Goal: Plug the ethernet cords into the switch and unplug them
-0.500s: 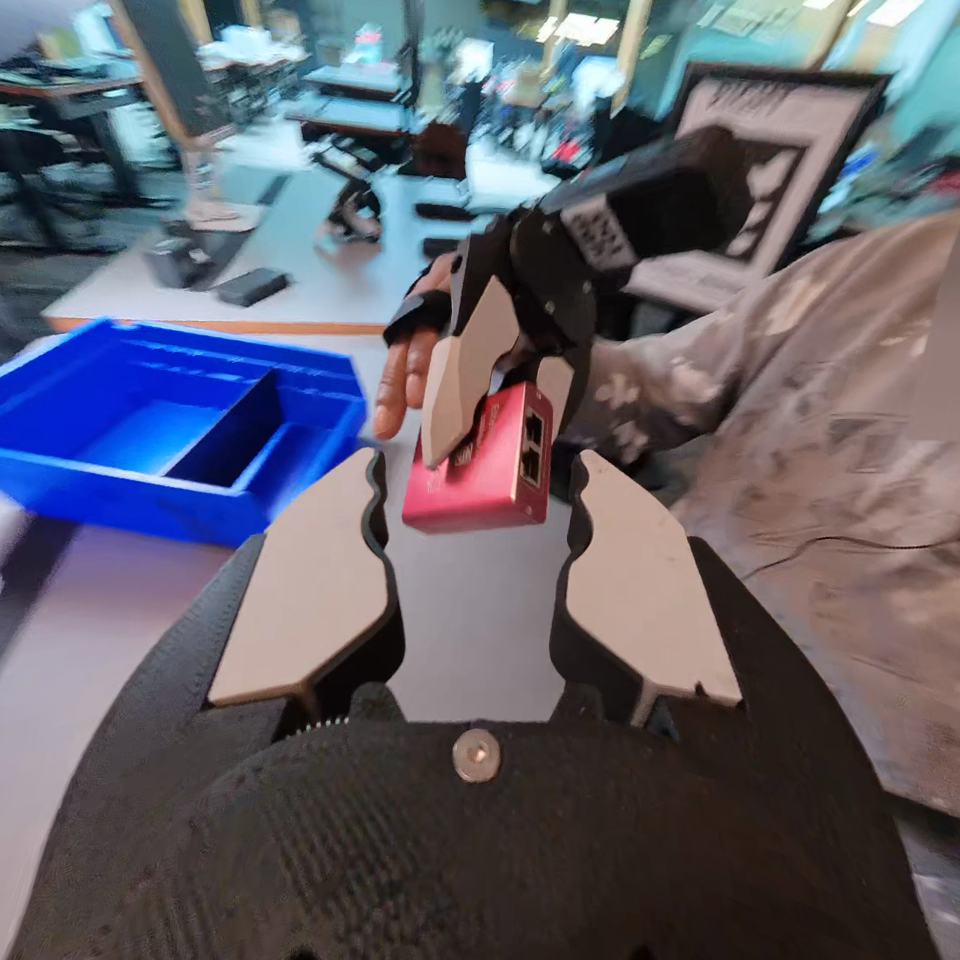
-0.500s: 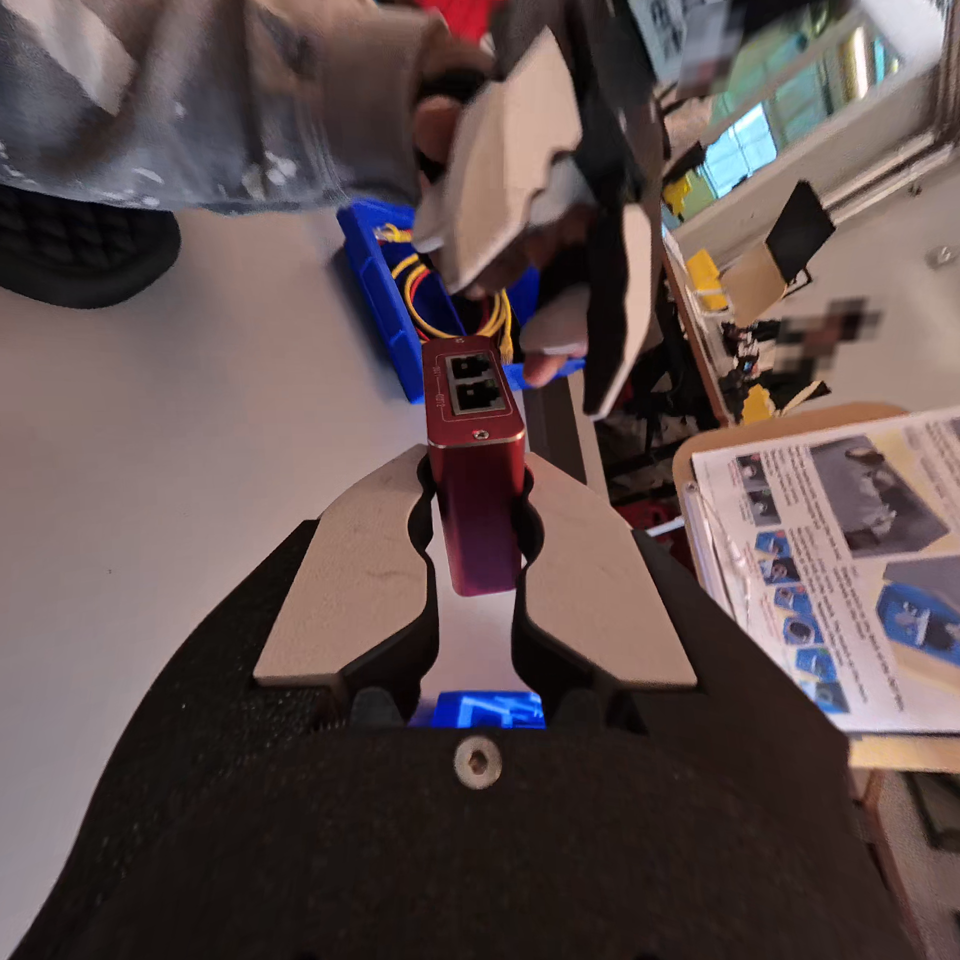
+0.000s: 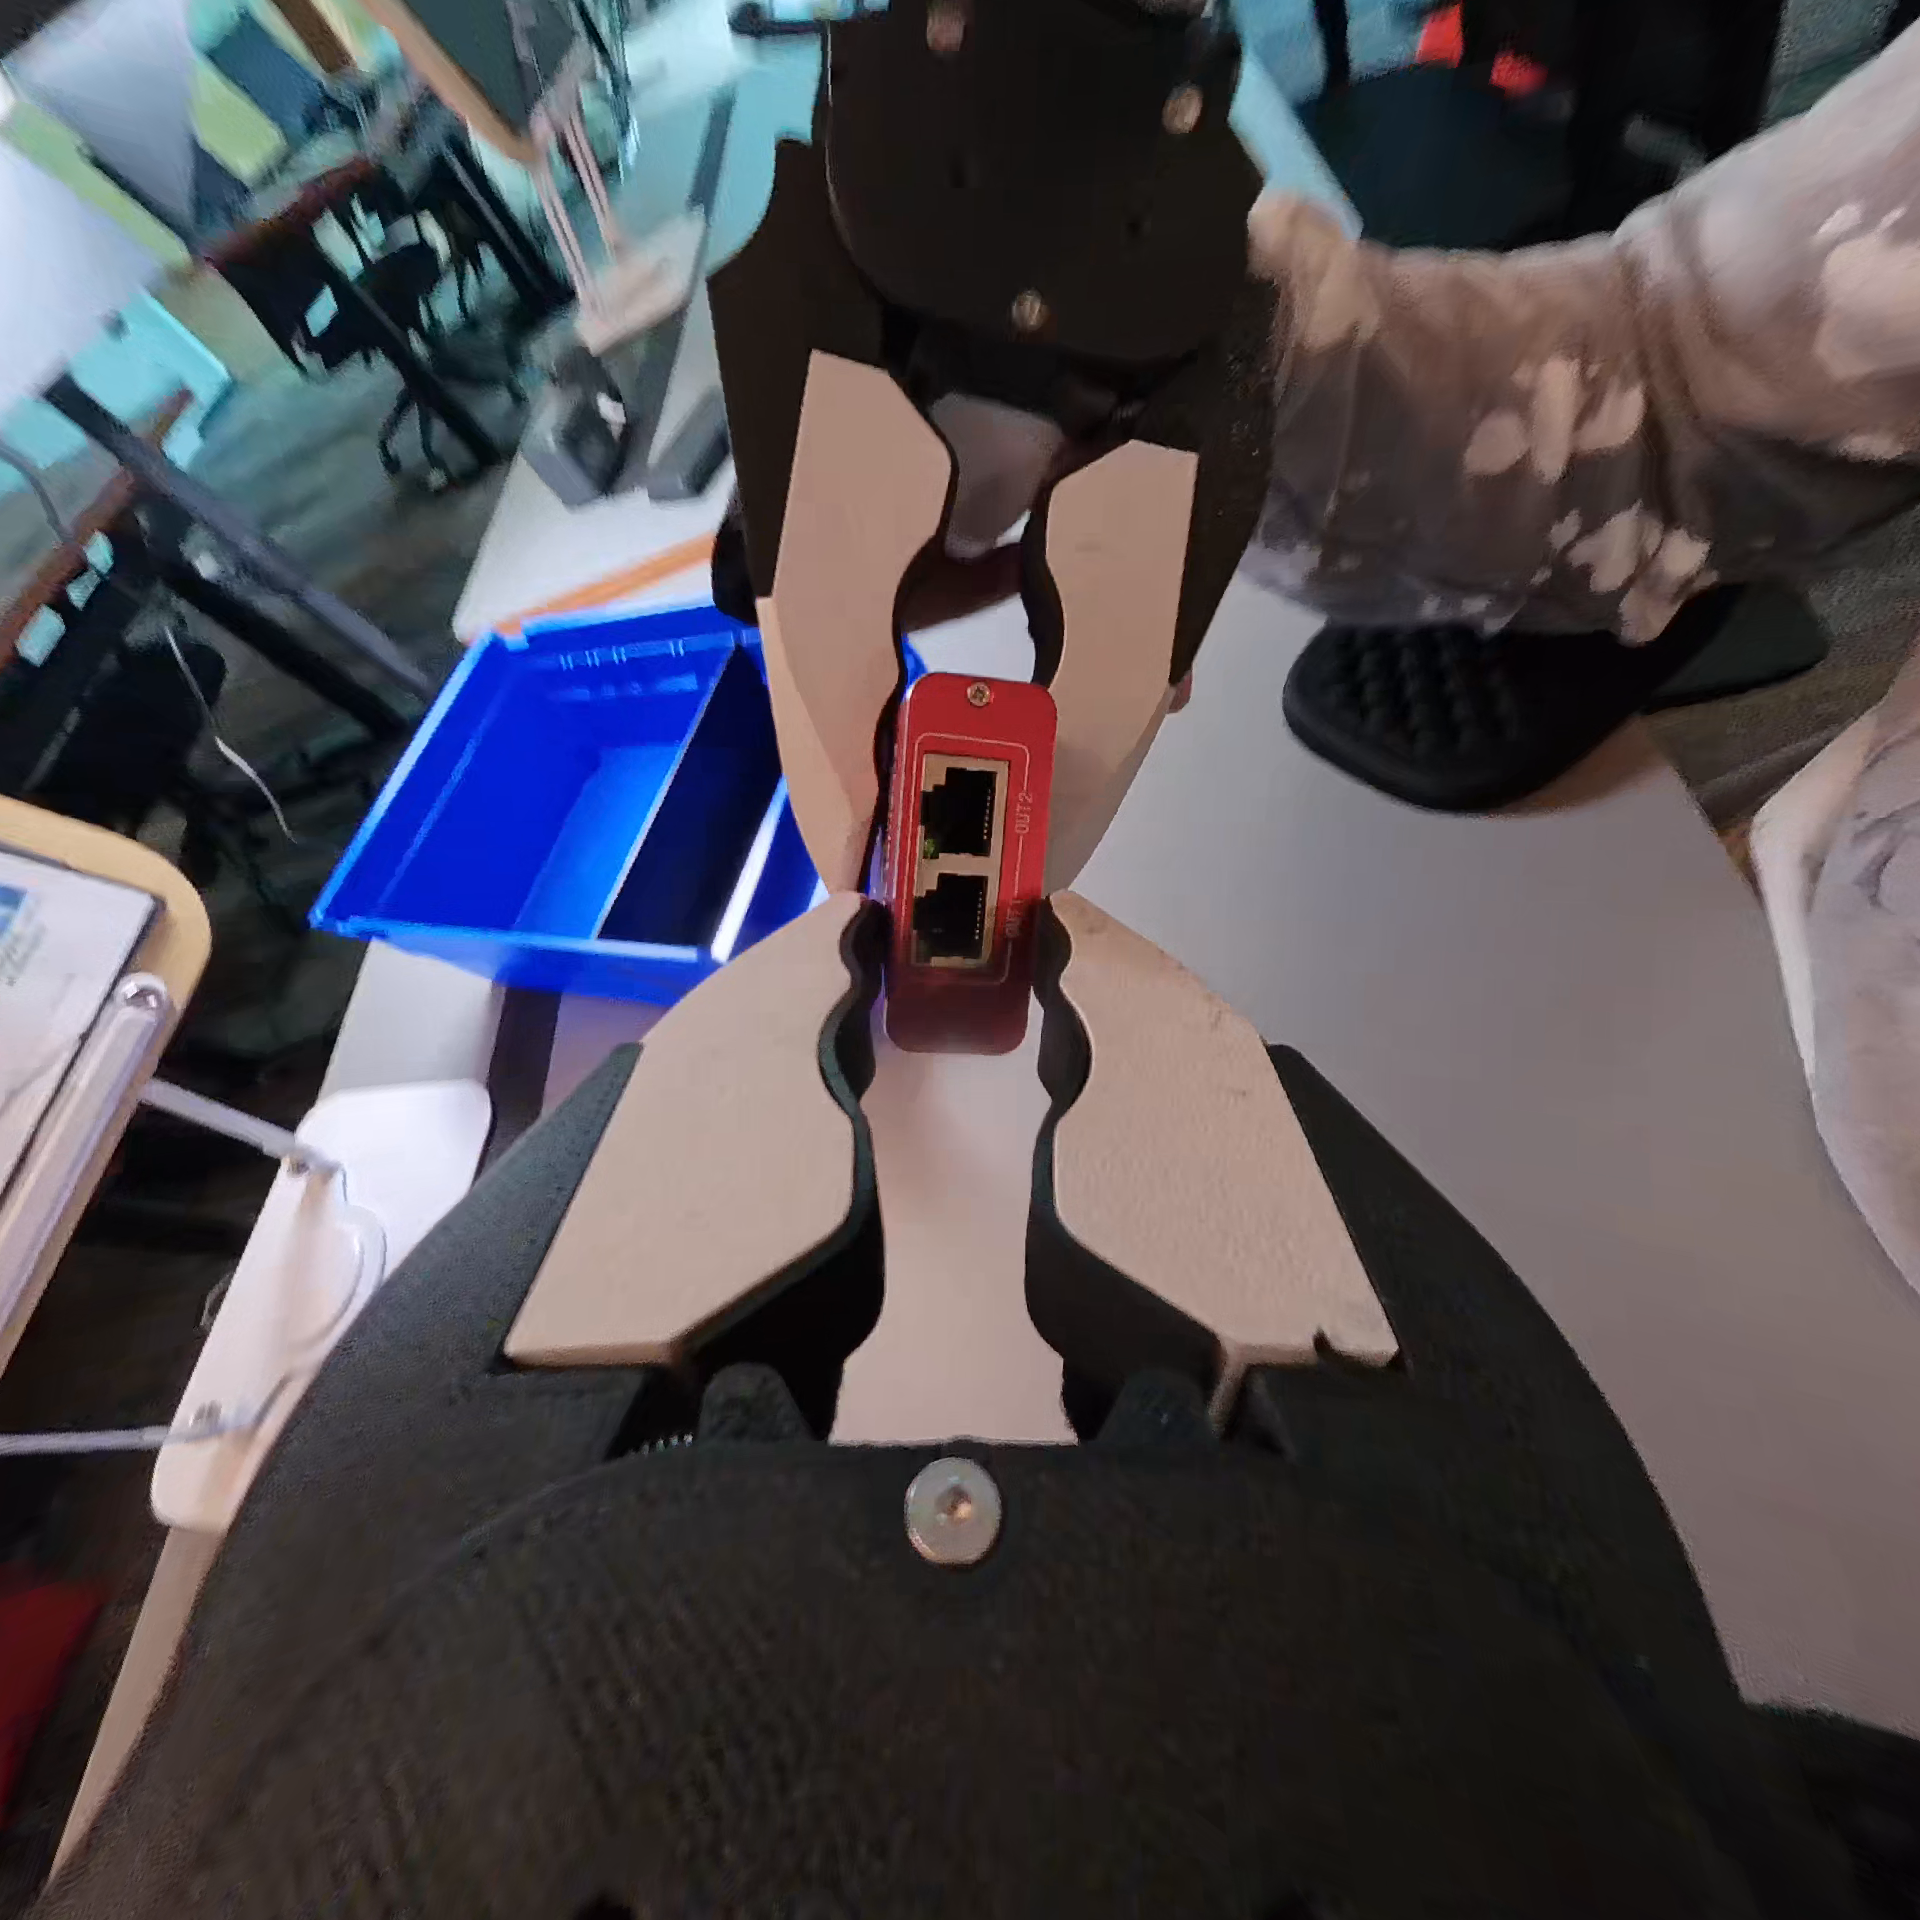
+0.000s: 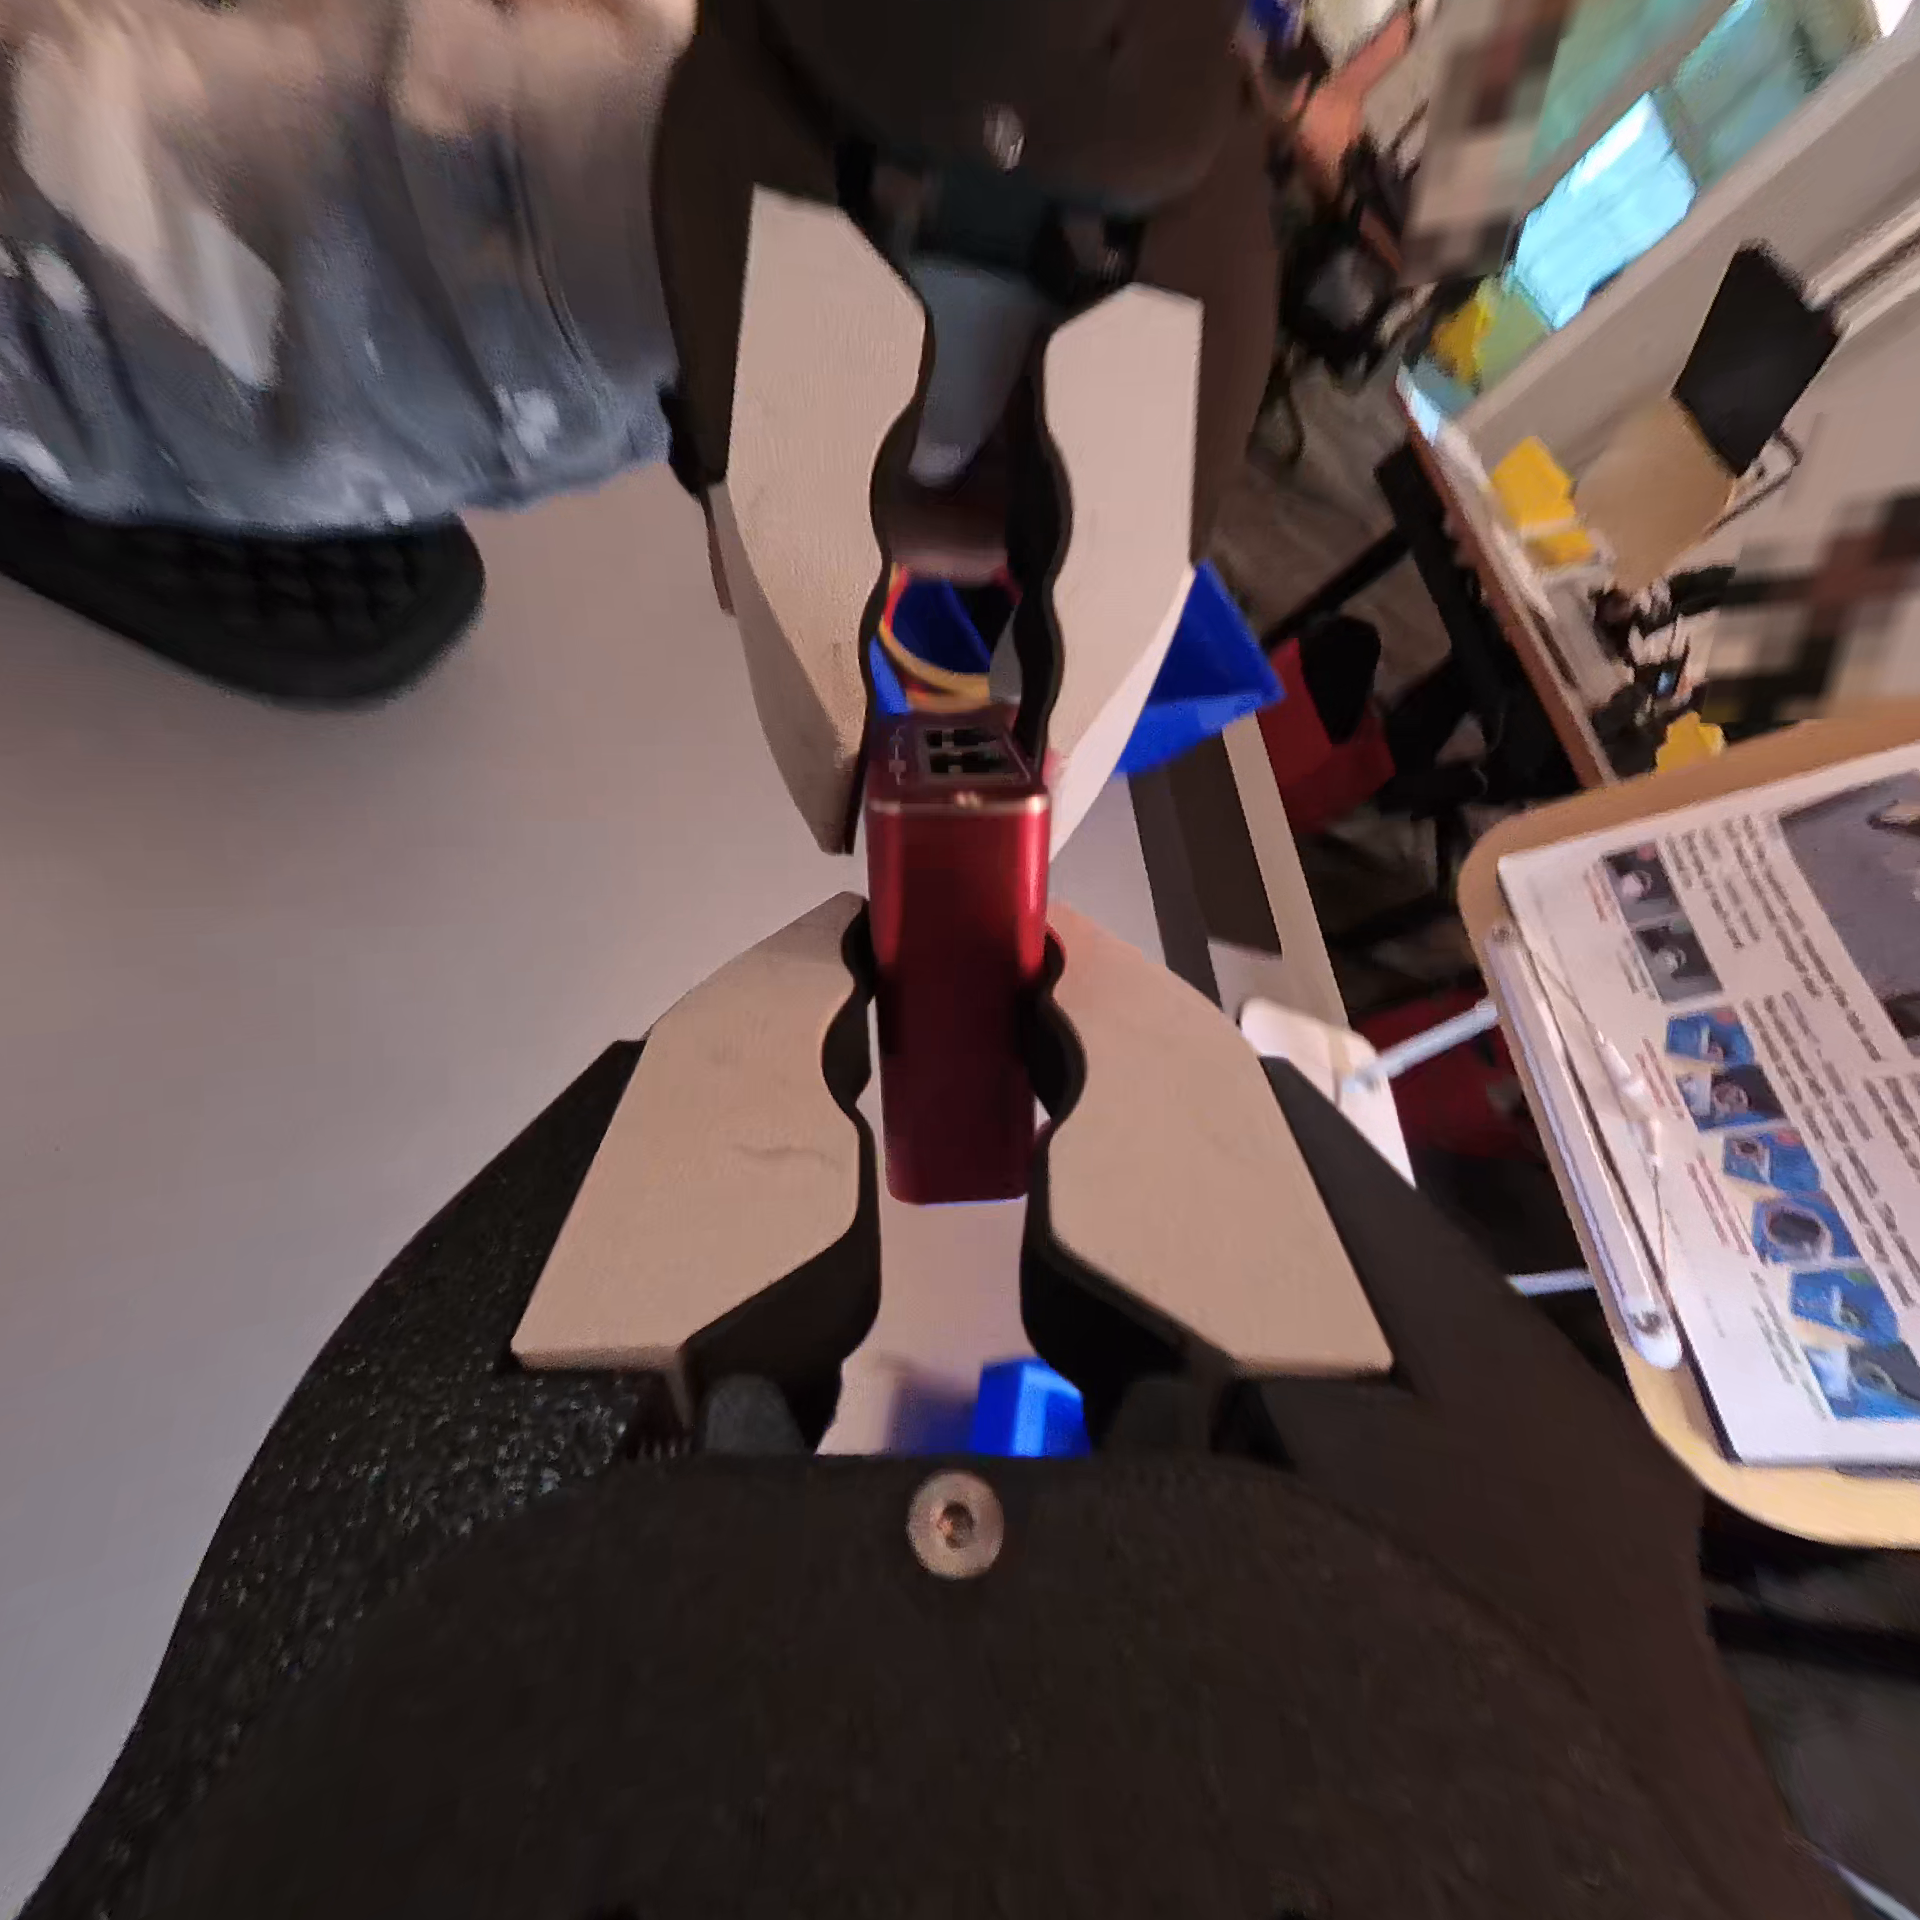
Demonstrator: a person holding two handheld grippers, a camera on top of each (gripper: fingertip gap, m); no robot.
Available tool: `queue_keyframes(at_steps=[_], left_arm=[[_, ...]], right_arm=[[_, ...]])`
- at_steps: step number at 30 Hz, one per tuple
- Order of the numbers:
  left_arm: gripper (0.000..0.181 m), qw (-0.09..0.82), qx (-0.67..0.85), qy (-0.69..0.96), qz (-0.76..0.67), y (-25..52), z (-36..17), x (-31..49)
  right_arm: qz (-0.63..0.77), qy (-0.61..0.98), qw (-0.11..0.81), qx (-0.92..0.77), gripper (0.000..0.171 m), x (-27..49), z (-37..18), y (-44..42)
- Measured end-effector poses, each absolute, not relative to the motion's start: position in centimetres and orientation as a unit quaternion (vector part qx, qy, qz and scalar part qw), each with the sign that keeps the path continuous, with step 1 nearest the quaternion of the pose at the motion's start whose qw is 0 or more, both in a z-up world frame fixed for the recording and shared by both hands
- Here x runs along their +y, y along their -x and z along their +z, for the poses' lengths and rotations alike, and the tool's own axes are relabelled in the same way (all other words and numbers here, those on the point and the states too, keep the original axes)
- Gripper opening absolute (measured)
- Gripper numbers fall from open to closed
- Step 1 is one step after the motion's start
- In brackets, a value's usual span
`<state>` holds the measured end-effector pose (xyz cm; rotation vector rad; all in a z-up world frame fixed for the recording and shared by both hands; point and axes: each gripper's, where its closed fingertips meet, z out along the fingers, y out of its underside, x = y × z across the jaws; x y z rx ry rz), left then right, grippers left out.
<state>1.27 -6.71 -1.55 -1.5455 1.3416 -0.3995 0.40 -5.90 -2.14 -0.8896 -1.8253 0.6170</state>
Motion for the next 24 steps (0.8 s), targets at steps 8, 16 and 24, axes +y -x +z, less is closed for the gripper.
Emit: queue_keyframes(at_steps=[8,16,24], left_arm=[[0.028,0.624,0.471,0.496,-0.379,-1.1,6.5,-9.8],[0.028,0.63,0.43,0.462,-0.454,-2.3,6.9,-9.5],[0.03,0.609,0.421,0.529,-0.414,-2.0,5.8,-8.1]], right_arm=[[0.509,0.309,0.526,-0.607,0.039,-8.1,5.6,-1.8],[0.55,0.295,0.535,-0.57,0.026,-9.2,7.4,-2.0],[0.556,0.322,0.515,-0.567,0.026,-8.2,7.0,-2.1]])
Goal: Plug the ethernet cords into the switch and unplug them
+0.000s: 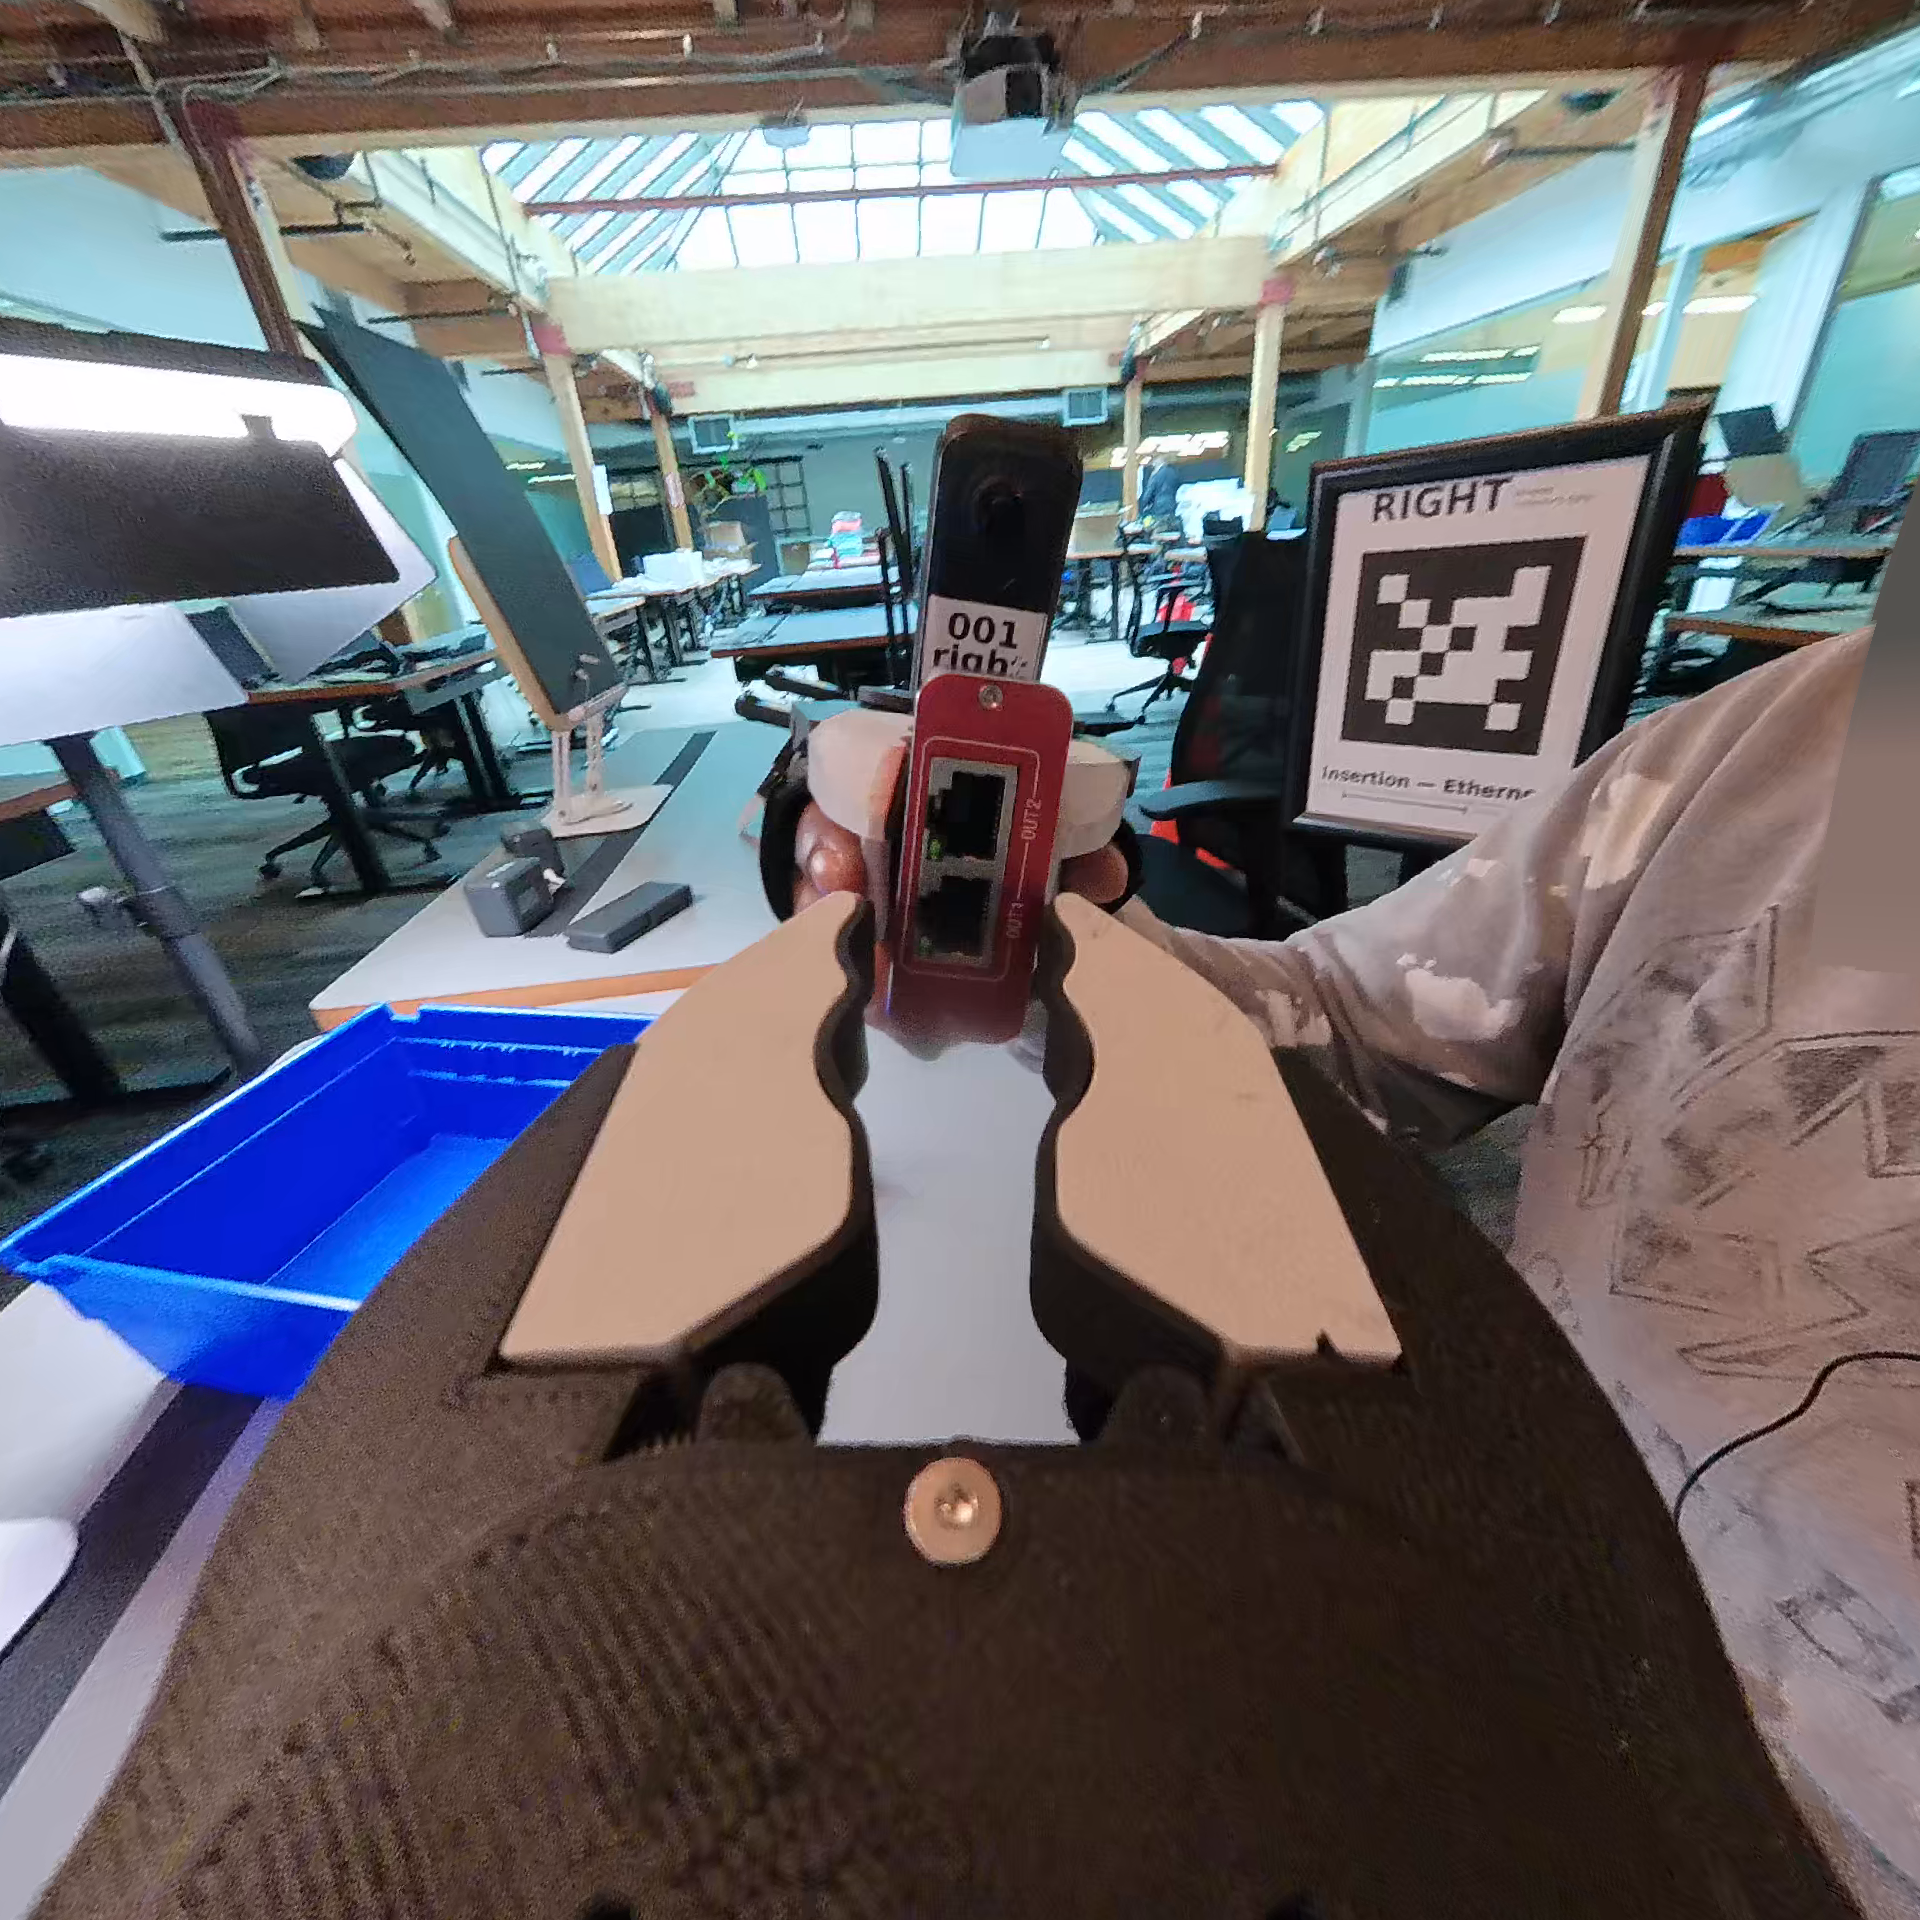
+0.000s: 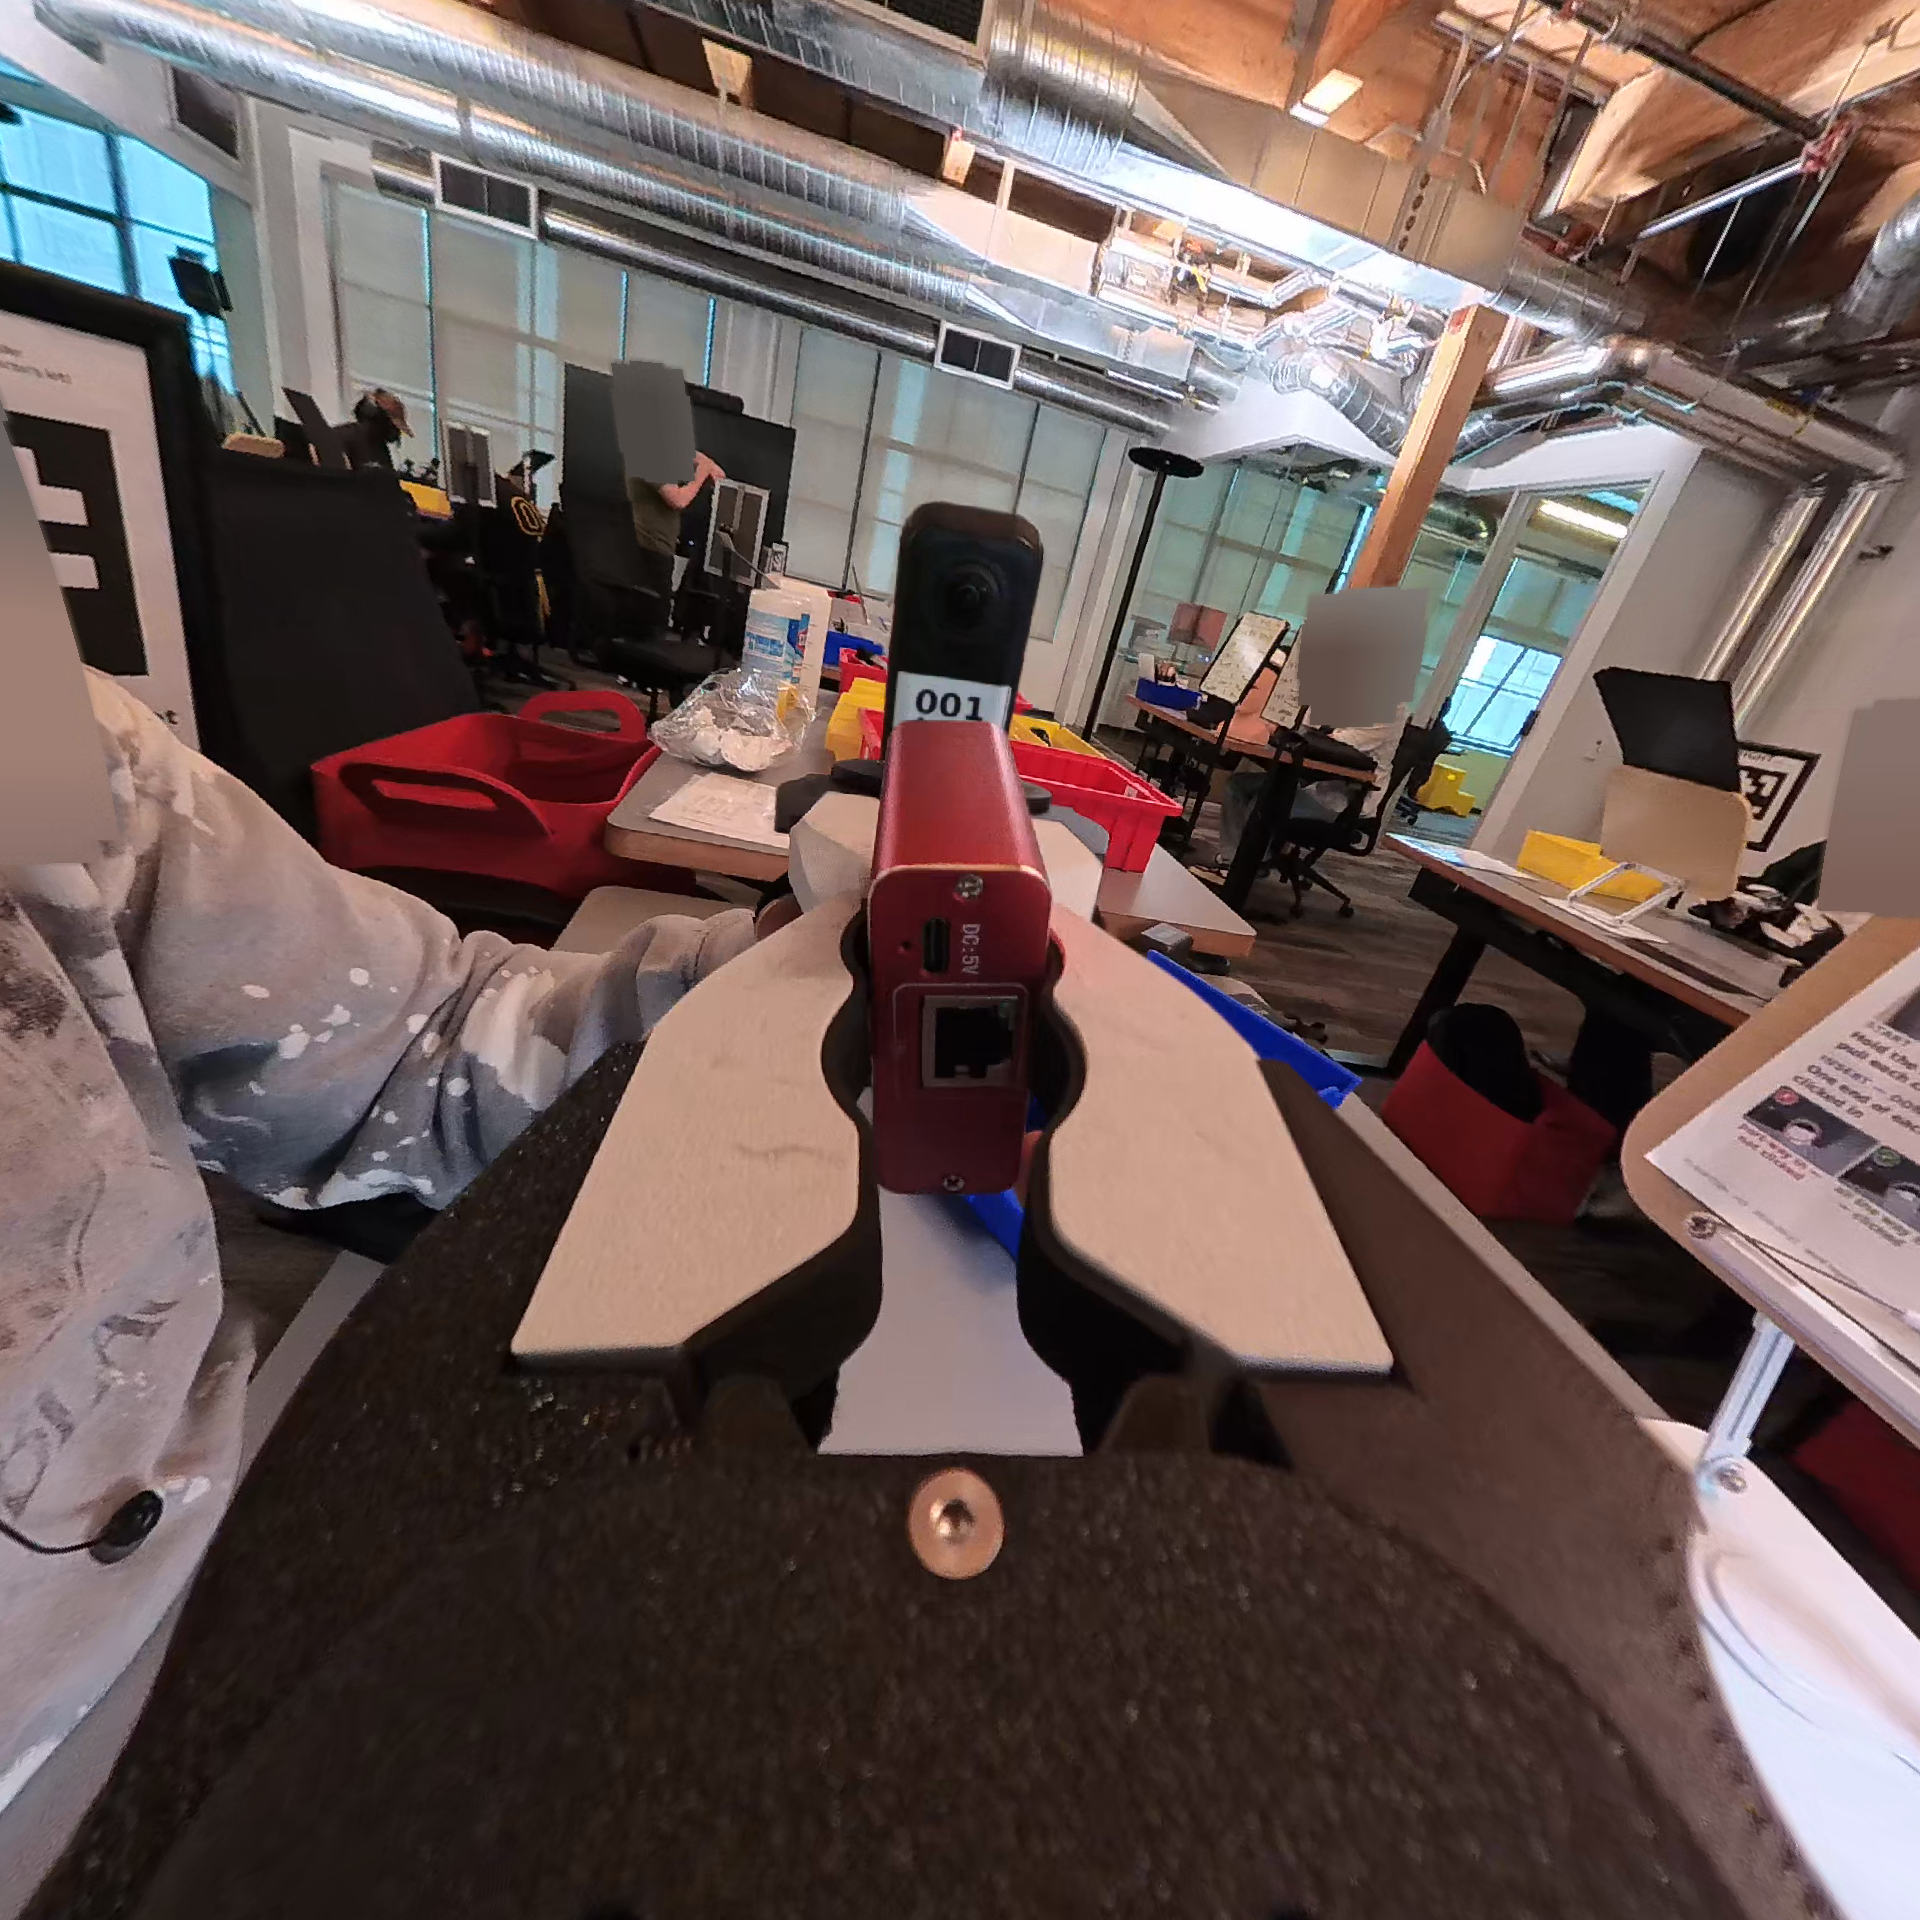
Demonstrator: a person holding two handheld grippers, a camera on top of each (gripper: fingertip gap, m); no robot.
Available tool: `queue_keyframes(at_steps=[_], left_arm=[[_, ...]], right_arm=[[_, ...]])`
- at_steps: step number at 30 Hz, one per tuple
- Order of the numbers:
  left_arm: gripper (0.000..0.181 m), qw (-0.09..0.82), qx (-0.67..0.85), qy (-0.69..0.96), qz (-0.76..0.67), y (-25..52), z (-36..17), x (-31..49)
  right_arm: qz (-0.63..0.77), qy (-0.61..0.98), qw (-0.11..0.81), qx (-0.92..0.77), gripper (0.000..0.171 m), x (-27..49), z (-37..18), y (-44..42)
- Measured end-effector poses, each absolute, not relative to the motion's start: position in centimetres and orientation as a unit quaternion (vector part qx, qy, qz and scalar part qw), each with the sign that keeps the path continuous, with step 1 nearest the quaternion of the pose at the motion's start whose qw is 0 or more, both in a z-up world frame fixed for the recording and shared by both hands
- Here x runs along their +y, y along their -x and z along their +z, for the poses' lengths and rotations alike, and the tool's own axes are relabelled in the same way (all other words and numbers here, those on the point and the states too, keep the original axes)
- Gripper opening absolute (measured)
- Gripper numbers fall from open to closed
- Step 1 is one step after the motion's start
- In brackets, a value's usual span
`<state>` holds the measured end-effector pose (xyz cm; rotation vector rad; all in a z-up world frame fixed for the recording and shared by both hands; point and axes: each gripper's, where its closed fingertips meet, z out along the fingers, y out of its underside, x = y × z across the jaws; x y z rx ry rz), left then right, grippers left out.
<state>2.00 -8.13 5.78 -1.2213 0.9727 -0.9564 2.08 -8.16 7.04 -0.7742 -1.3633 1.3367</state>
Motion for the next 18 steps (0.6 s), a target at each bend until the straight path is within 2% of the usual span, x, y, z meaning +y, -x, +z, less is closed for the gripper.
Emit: queue_keyframes(at_steps=[9,14,18], left_arm=[[0.031,0.606,0.423,0.551,-0.388,-1.9,5.5,-7.9],[0.038,0.602,0.41,0.551,-0.407,-1.5,6.1,-8.1],[0.036,0.594,0.41,0.555,-0.414,-1.7,5.9,-8.2]], right_arm=[[0.587,0.33,0.499,-0.546,0.026,-7.9,7.4,-2.1],[0.593,0.332,0.499,-0.538,0.026,-7.8,7.5,-2.1],[0.557,0.341,0.506,-0.564,0.026,-8.0,6.4,-1.2]])
